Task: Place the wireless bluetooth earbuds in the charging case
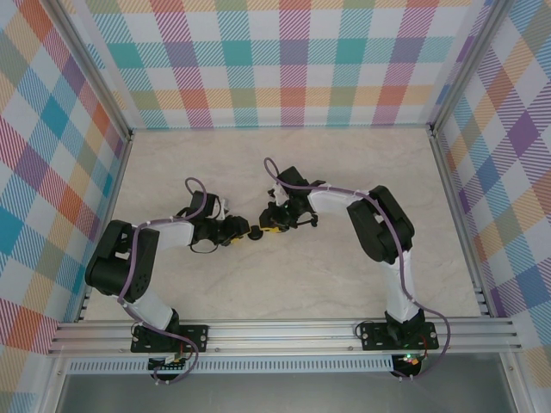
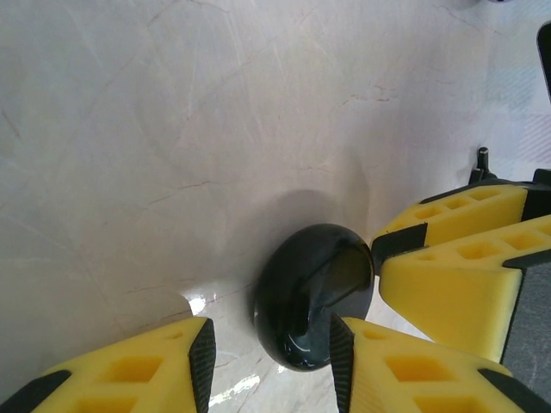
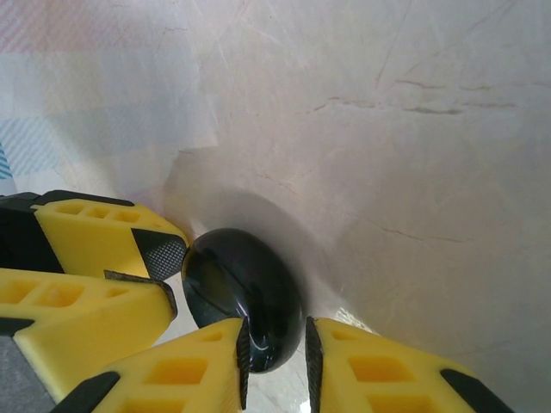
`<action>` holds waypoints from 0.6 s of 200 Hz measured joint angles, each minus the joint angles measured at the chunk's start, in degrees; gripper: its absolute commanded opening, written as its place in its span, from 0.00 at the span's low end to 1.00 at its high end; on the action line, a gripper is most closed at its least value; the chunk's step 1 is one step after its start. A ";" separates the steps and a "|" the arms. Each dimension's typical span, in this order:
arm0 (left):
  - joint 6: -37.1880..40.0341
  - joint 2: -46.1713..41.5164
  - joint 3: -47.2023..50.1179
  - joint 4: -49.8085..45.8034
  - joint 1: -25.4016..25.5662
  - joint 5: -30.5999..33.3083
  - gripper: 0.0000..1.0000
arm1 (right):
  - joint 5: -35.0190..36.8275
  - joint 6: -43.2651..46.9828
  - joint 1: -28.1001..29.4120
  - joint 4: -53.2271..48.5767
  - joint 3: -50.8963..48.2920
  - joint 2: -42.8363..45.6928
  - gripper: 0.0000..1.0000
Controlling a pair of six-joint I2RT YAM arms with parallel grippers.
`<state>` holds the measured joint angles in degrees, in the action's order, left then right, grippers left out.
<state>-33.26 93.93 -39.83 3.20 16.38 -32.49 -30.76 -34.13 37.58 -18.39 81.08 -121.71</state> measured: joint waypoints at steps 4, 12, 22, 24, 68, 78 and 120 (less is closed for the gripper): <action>0.00 0.11 0.00 0.02 0.04 -0.04 0.41 | 0.02 0.02 0.00 0.00 0.04 -0.07 0.26; 0.00 0.37 0.00 0.04 0.15 -0.09 0.41 | -0.02 0.00 0.00 0.02 0.09 -0.26 0.25; -0.04 0.50 0.00 0.20 0.22 -0.28 0.42 | -0.28 0.00 0.00 0.04 0.15 -0.57 0.25; -0.04 0.52 0.00 0.22 0.24 -0.33 0.42 | -0.42 0.00 0.00 0.11 0.17 -0.63 0.25; -0.70 1.29 -0.07 1.75 0.48 -1.42 0.42 | -1.03 -0.02 0.07 0.37 0.50 -0.94 0.22; -1.03 1.40 -0.07 1.92 0.48 -1.53 0.42 | -1.05 -0.04 0.07 0.39 0.50 -0.96 0.22; -2.38 2.01 -0.07 3.41 0.63 -2.16 0.42 | -1.27 -0.22 0.07 0.44 0.50 -0.98 0.21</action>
<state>-35.64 95.94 -39.90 6.61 17.02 -34.65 -32.03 -34.35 37.65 -17.96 81.58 -122.69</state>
